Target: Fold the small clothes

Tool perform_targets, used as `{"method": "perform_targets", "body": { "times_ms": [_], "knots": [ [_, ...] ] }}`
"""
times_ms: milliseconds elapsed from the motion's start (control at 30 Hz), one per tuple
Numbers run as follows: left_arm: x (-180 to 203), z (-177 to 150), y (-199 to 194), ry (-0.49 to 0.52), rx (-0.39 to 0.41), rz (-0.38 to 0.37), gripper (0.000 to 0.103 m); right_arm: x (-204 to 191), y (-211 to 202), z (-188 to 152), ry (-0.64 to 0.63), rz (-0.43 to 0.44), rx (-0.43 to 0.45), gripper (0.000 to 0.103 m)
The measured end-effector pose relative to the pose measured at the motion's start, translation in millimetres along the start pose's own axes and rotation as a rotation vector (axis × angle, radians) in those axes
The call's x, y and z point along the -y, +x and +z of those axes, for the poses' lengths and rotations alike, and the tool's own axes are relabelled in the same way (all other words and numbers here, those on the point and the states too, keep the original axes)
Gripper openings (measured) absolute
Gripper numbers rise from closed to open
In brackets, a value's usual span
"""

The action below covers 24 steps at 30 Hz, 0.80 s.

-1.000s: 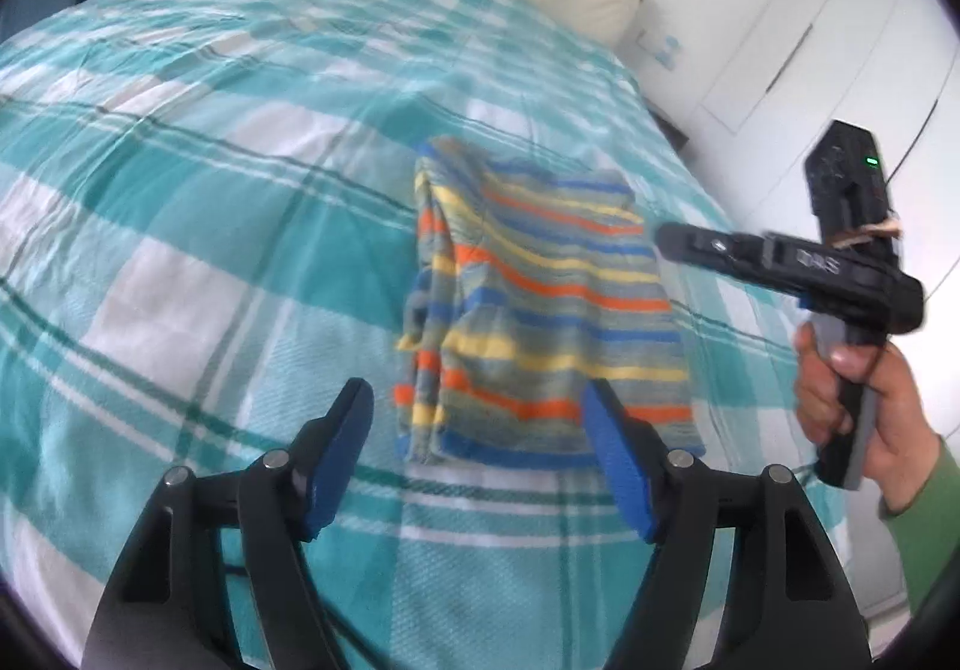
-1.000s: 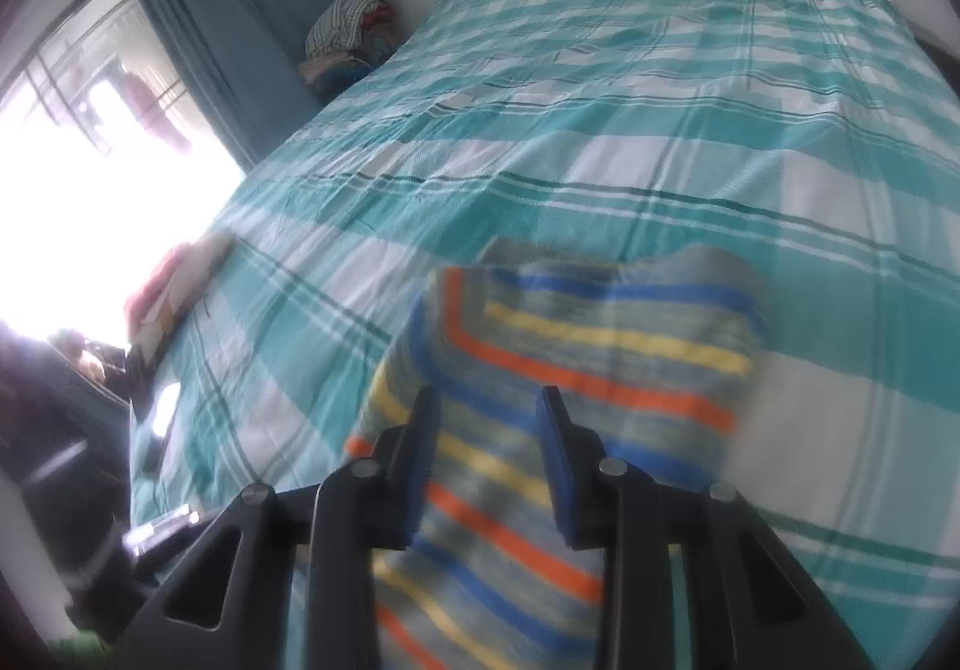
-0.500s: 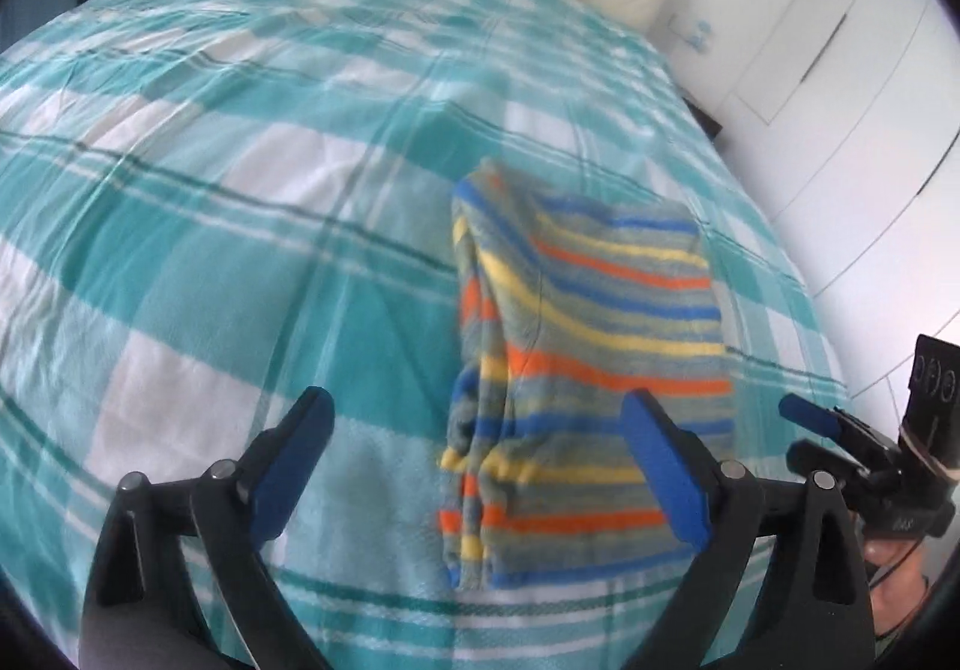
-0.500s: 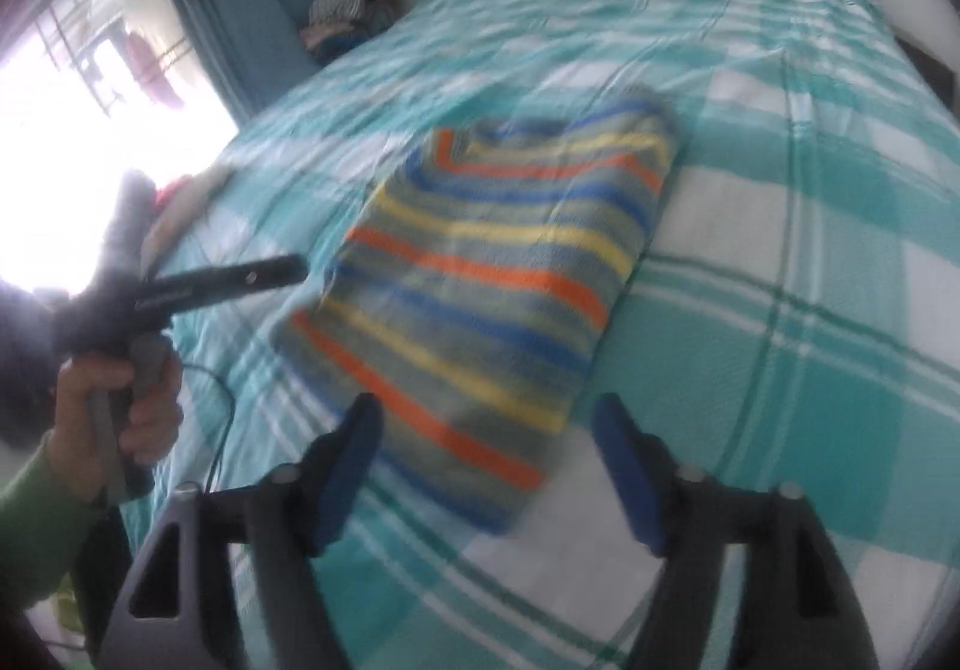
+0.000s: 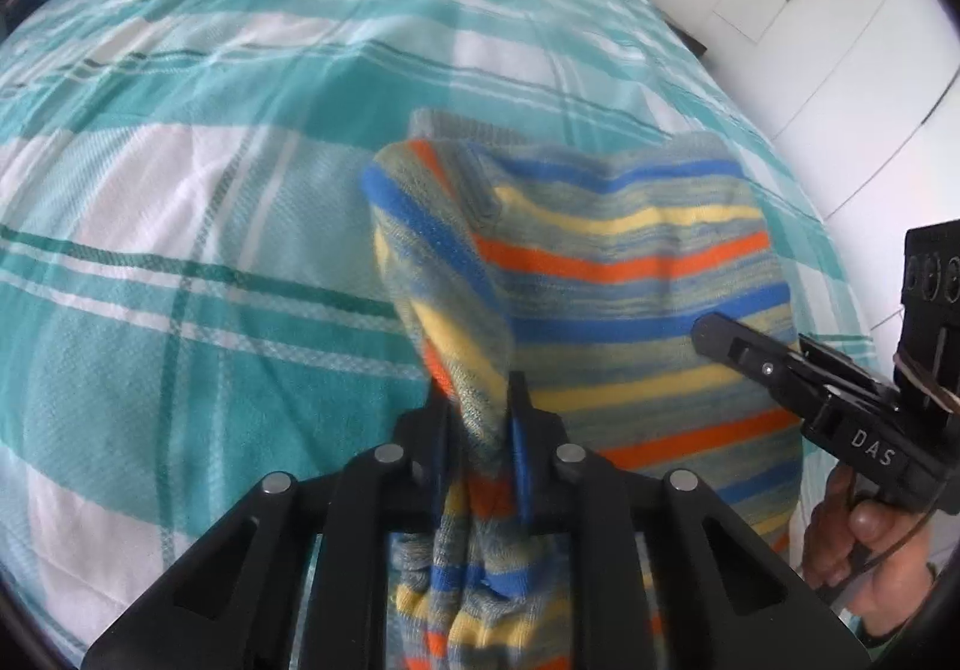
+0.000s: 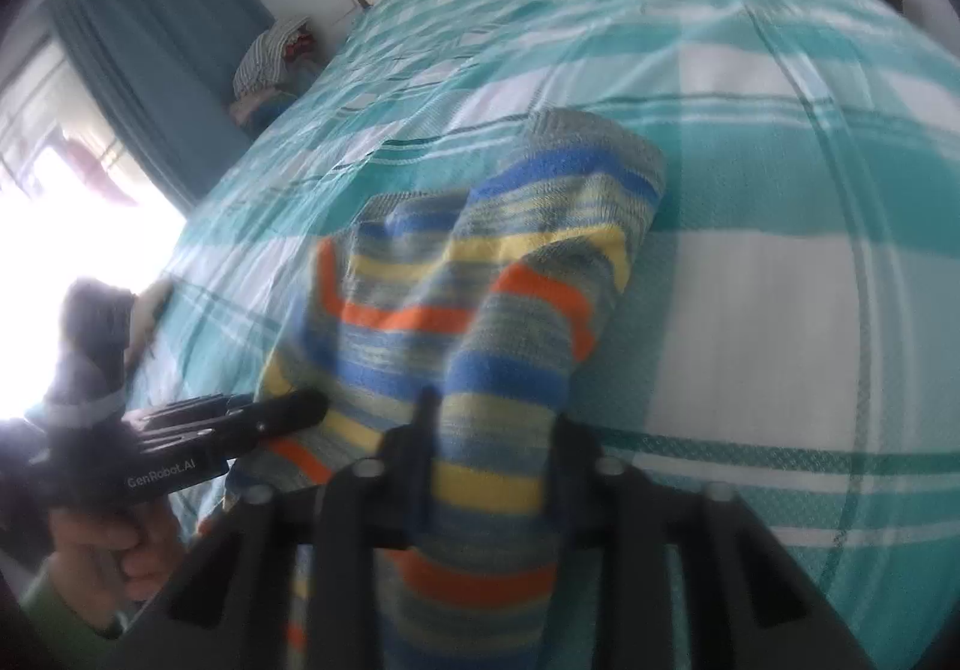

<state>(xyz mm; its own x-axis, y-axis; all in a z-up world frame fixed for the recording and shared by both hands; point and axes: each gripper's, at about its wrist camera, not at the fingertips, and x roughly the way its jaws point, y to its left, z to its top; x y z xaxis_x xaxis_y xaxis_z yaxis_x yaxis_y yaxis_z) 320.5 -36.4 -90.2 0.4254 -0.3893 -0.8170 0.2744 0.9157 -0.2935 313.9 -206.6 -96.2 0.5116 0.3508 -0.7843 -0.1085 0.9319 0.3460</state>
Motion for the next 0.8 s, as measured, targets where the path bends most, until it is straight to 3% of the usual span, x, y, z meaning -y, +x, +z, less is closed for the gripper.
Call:
{"method": "perform_targets", "body": {
  "times_ms": [267, 333, 400, 433, 467, 533, 600, 667, 800],
  "knots": [
    [21.4, 14.0, -90.0, 0.07, 0.17, -0.022, 0.017, -43.0, -82.0, 22.2, -0.109, 0.07, 0.181, 0.022],
    [23.3, 20.0, -83.9, 0.071, 0.163, 0.029, 0.031, -38.5, -84.6, 28.4, -0.084, 0.08, 0.188, 0.024],
    [20.7, 18.0, -67.6, 0.067, 0.138, 0.161, 0.072, -22.5, -71.5, 30.1, -0.036, 0.033, 0.131, 0.041],
    [19.4, 10.4, -65.1, 0.065, 0.143, 0.239, 0.075, -14.4, -65.5, 24.9, -0.026, -0.044, 0.102, 0.069],
    [17.9, 1.4, -64.7, 0.069, 0.163, 0.291, 0.075, -8.5, -63.1, 17.9, -0.032, -0.107, 0.082, 0.085],
    [20.6, -21.2, -75.6, 0.102, 0.213, 0.36, 0.083, -2.7, -69.4, -2.1, -0.079, -0.185, 0.058, 0.085],
    [30.4, -43.9, -95.6, 0.137, 0.284, 0.439, 0.101, -6.8, -84.8, -26.2, -0.135, -0.229, 0.055, 0.086],
    [45.7, -62.5, -118.9, 0.173, 0.355, 0.492, 0.101, -11.7, -106.8, -46.9, -0.16, -0.237, 0.076, 0.09],
    [66.2, -83.4, -160.2, 0.154, 0.387, 0.537, 0.102, -35.5, -157.6, -76.2, -0.209, -0.245, 0.175, 0.102]
  ]
}}
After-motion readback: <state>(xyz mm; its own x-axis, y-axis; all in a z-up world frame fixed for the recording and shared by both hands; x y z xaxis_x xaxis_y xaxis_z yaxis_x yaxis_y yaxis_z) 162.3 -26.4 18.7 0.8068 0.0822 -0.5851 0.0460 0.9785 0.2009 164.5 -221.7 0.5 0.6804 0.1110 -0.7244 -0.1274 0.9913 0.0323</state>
